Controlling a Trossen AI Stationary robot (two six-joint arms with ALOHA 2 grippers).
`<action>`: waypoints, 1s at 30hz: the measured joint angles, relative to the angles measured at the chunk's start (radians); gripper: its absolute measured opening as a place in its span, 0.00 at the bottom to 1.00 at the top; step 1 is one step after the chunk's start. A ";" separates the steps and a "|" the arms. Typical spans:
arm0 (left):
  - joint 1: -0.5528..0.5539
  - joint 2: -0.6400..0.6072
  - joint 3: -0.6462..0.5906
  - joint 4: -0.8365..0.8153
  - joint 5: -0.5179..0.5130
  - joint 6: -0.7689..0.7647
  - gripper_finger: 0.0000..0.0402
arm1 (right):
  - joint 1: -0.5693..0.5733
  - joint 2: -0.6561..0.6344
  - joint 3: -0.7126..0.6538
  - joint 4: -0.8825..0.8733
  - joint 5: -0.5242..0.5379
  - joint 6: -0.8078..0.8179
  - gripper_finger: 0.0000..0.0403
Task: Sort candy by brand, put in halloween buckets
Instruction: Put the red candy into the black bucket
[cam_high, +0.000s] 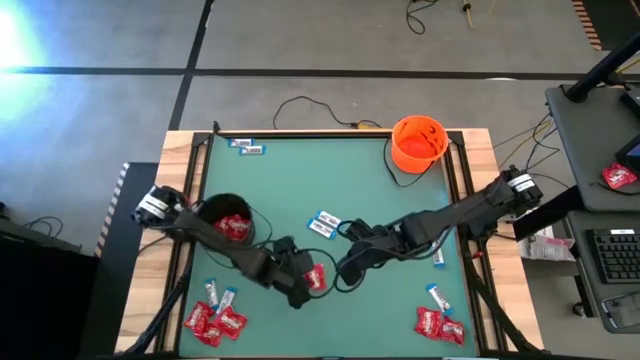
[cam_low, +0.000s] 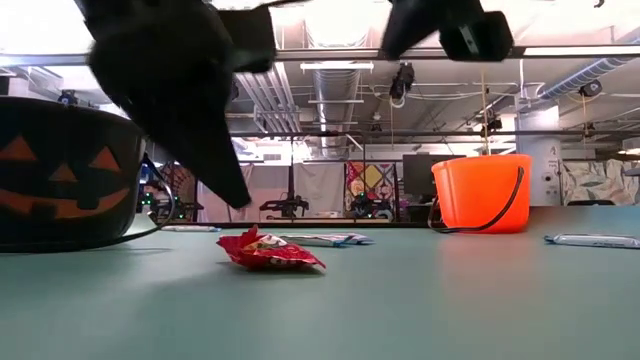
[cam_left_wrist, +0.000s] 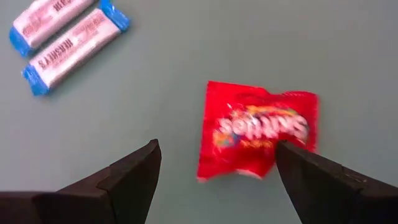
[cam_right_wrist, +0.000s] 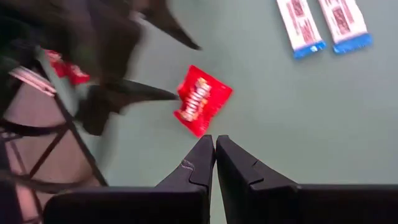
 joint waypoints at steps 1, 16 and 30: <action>0.004 0.009 0.000 0.017 0.001 0.034 0.74 | 0.000 0.000 0.012 -0.001 0.000 -0.013 0.03; 0.058 0.116 0.004 0.157 0.214 0.411 0.72 | 0.006 -0.003 0.175 -0.001 -0.001 -0.156 0.03; 0.056 0.103 0.001 0.140 0.258 0.374 0.15 | 0.048 -0.007 0.189 -0.032 -0.011 -0.180 0.03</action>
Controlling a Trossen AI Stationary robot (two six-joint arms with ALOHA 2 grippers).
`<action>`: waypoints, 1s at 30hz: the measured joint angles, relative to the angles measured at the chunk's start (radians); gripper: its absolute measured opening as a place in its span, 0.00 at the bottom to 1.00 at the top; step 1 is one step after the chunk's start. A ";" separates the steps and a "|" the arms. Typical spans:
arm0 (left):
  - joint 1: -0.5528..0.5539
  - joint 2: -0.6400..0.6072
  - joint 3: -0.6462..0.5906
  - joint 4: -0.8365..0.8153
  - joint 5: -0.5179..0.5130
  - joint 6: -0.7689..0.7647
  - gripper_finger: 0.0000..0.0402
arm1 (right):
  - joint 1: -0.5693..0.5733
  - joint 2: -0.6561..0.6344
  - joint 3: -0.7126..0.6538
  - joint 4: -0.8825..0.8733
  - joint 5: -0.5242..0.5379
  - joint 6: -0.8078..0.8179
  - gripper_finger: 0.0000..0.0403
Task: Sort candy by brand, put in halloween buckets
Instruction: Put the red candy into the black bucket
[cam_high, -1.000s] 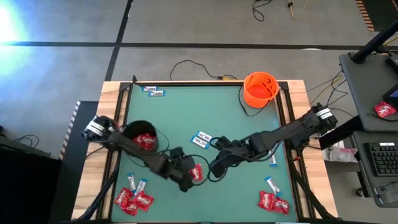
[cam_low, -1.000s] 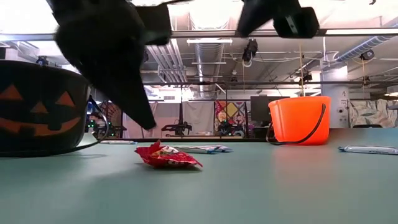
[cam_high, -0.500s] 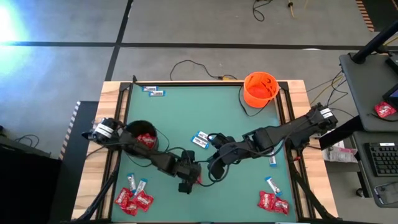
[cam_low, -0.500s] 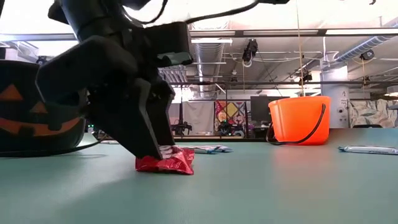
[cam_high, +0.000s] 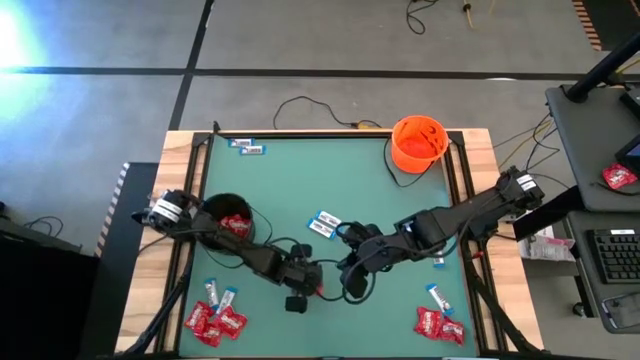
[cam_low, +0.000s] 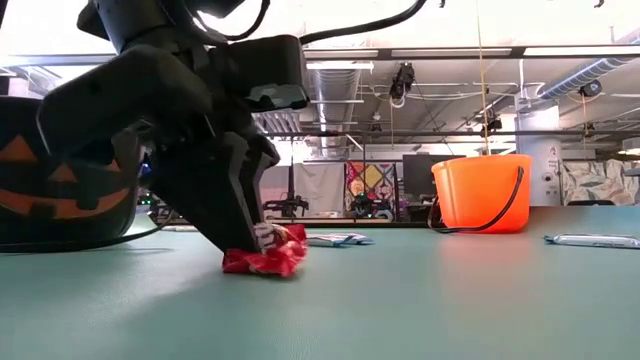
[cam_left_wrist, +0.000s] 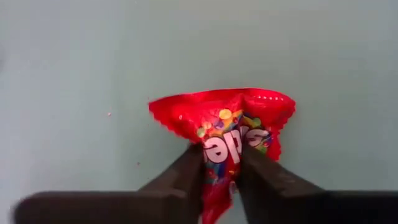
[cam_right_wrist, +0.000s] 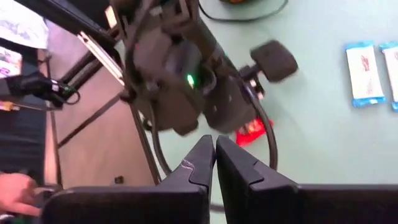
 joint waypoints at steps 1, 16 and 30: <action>0.000 -0.013 -0.002 -0.008 0.009 -0.001 0.10 | 0.001 0.000 0.000 -0.006 -0.004 0.014 0.03; 0.003 -0.526 0.102 -0.650 -0.050 -0.032 0.04 | 0.000 -0.047 0.000 0.039 -0.067 -0.018 0.03; 0.027 -0.913 -0.145 -1.092 -0.239 -0.543 0.02 | 0.000 -0.024 0.000 0.040 -0.034 -0.014 0.03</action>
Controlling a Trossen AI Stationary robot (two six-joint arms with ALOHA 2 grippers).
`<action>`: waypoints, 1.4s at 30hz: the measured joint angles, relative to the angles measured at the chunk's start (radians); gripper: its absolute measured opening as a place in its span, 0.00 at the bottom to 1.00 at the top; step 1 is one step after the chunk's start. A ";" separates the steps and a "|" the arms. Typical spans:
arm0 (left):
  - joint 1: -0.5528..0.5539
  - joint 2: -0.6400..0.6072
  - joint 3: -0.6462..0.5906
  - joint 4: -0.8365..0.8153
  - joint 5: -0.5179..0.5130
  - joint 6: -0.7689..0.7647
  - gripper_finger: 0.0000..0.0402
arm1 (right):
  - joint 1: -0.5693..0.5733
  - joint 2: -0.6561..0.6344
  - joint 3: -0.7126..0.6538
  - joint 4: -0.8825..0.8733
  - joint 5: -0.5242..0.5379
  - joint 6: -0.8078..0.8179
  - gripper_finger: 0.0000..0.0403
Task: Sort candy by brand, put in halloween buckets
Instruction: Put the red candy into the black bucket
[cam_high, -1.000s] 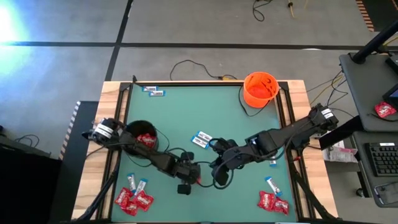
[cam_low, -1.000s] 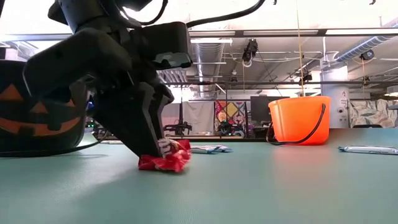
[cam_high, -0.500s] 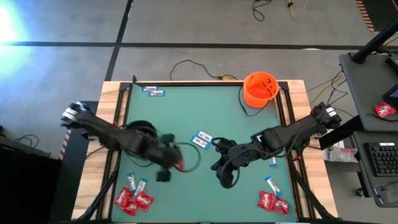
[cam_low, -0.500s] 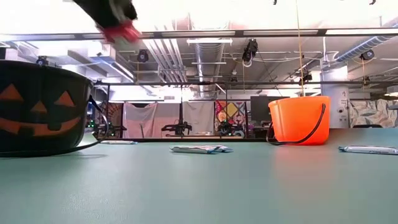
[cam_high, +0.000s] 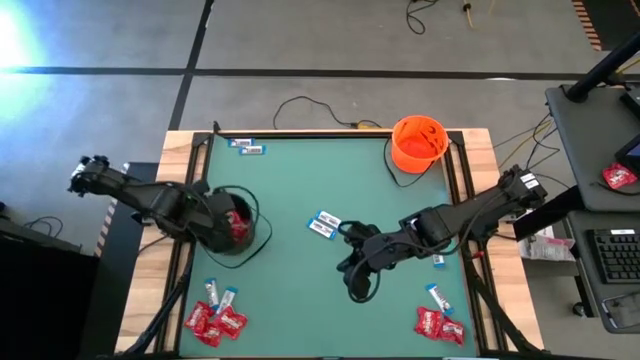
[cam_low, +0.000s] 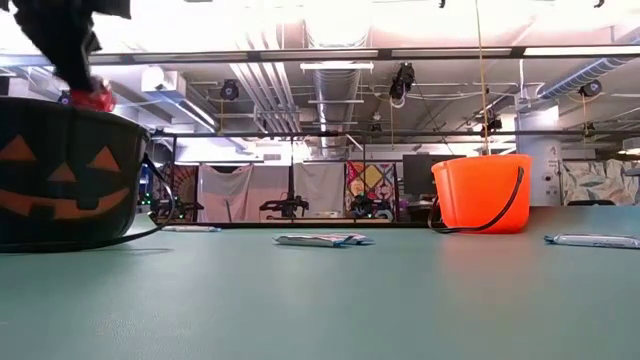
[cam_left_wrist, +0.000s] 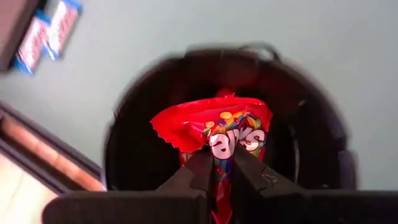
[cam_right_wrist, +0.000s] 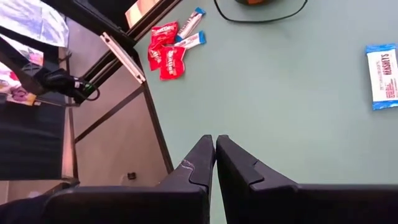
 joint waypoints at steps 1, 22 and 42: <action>0.000 -0.005 -0.025 0.006 0.008 -0.021 0.02 | 0.000 0.000 0.000 0.000 0.001 0.004 0.03; -0.137 0.067 0.195 0.109 0.047 -0.176 0.65 | 0.000 0.002 0.000 0.029 0.046 -0.032 0.03; -0.681 0.473 0.143 0.537 0.039 -0.245 0.64 | -0.074 0.007 0.000 0.019 0.102 -0.142 0.03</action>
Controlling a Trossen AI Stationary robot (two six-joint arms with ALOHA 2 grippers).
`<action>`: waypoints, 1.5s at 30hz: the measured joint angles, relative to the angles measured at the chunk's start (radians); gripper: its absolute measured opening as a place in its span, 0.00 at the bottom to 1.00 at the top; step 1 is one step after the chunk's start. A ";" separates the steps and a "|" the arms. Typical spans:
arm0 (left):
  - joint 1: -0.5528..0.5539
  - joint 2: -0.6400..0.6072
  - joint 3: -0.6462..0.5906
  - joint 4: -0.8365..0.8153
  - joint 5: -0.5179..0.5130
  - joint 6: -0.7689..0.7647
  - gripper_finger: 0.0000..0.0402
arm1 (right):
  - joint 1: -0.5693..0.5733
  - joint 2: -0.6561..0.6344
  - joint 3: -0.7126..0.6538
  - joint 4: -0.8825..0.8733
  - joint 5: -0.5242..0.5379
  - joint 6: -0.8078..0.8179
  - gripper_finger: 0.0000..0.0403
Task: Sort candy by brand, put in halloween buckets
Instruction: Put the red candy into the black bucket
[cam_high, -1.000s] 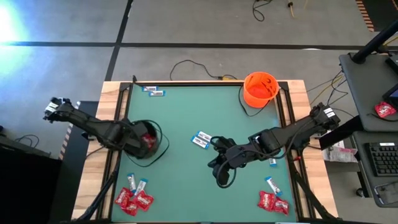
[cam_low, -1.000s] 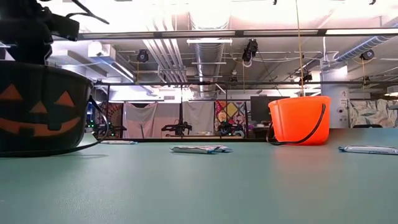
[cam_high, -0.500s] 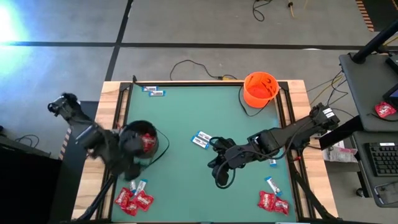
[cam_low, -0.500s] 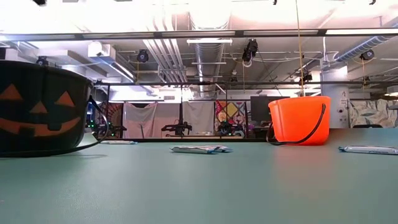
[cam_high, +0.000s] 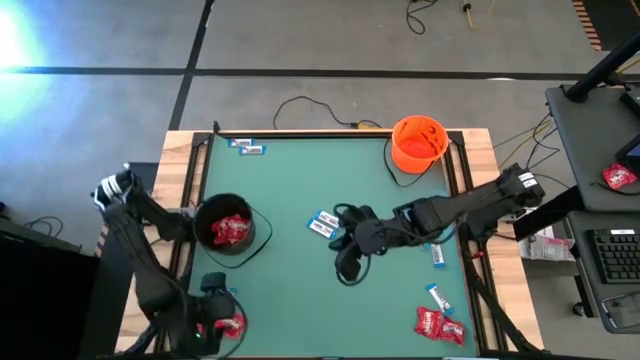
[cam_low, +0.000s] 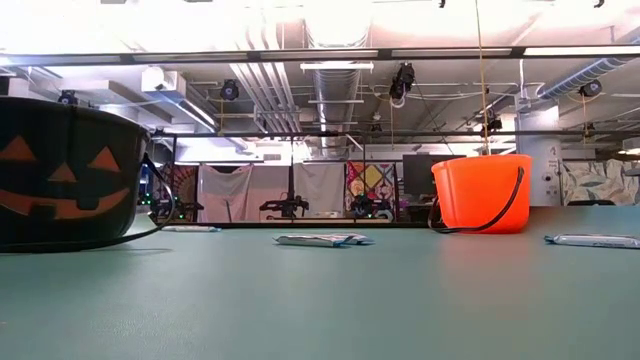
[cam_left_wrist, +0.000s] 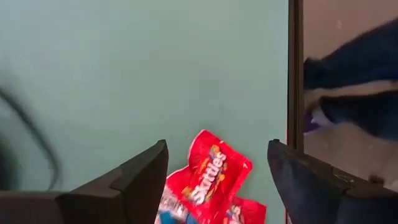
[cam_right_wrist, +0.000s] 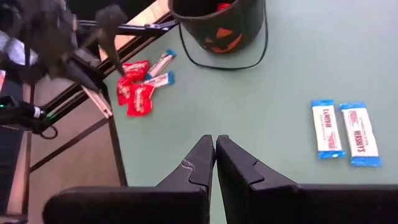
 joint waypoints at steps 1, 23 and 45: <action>0.000 0.021 -0.003 0.028 0.005 0.014 0.64 | -0.003 0.000 0.000 0.000 -0.013 -0.020 0.03; 0.103 0.133 -0.292 0.355 0.299 0.280 0.63 | 0.057 0.003 -0.039 -0.050 -0.037 0.046 0.34; 0.119 0.087 -0.191 0.159 0.005 0.208 0.02 | 0.050 -0.037 -0.003 -0.074 -0.090 -0.070 0.31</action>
